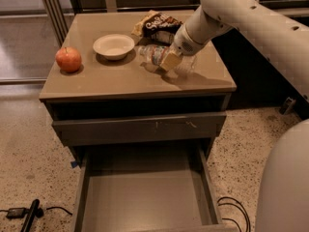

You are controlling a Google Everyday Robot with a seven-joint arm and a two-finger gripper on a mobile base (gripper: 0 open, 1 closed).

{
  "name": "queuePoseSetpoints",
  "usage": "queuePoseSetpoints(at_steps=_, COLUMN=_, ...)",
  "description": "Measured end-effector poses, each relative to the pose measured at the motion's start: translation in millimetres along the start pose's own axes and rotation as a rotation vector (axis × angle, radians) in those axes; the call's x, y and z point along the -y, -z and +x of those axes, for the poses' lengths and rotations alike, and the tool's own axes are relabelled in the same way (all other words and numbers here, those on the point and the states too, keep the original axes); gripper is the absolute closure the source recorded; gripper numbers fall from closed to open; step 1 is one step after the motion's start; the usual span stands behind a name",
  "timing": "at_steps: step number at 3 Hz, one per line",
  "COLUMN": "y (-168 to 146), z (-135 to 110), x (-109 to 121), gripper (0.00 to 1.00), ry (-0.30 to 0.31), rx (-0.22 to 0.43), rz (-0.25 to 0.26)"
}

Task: Place water bottle into middle drawer

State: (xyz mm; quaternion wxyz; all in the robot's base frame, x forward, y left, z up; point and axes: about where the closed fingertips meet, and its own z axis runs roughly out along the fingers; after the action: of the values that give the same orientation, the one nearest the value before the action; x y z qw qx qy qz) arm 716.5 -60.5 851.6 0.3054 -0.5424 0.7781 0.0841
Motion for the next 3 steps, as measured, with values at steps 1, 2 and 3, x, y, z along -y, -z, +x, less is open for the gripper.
queuePoseSetpoints(at_steps=1, y=31, z=1, x=-5, gripper=1.0, ry=-0.005, rx=0.014, rz=0.042)
queuePoseSetpoints(at_steps=2, y=64, z=3, x=-19, gripper=1.0, ry=0.0, rx=0.054, rz=0.076)
queuePoseSetpoints(at_steps=3, y=104, z=10, x=-51, gripper=1.0, ry=0.03, rx=0.115, rz=0.105)
